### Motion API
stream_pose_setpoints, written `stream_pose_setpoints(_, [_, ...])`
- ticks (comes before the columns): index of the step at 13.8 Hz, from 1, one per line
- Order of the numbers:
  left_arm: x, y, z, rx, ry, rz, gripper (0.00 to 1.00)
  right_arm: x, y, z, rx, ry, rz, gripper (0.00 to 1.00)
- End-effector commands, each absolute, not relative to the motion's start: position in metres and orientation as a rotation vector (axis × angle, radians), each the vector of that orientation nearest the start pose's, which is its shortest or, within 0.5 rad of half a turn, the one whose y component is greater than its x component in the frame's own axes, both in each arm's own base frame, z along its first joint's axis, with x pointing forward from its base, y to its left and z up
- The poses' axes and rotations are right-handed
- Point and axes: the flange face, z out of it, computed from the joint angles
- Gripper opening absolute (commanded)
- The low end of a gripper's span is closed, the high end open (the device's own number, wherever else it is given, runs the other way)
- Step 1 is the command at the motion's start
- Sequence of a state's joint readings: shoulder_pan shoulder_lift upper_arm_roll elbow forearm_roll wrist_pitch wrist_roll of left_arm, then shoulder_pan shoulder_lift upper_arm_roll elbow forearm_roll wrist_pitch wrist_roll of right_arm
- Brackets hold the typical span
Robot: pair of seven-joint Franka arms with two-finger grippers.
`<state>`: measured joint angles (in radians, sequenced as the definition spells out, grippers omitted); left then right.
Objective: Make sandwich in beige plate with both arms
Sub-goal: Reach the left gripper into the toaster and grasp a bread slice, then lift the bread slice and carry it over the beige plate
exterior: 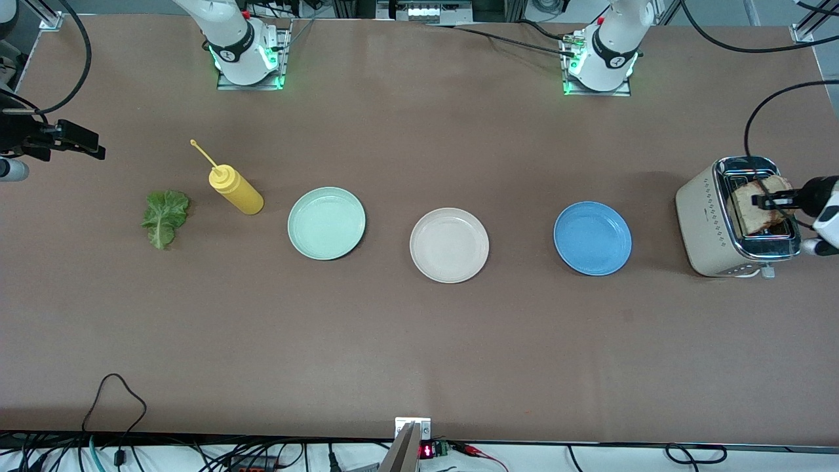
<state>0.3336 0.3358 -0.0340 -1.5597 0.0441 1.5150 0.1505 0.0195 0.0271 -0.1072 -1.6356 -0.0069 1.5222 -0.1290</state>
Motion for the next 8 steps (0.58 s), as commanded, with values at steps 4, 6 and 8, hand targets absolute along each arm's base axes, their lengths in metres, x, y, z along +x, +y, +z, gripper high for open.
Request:
stream_pose_setpoints(4, [0.605, 0.042, 0.5, -3.152, 0.112, 0.592, 0.0, 0.551, -0.049, 0.58, -3.127, -0.053, 0.224, 1.0])
stream_pose_setpoints(6, [0.597, -0.034, 0.499, -3.156, 0.281, 0.693, 0.0, 0.551, -0.05, 0.58, -3.127, -0.05, 0.224, 1.0])
stream_pose_setpoints(8, [0.591, -0.11, 0.48, -3.281, 0.349, 0.856, 0.0, 0.551, -0.05, 0.58, -3.127, -0.05, 0.224, 1.0])
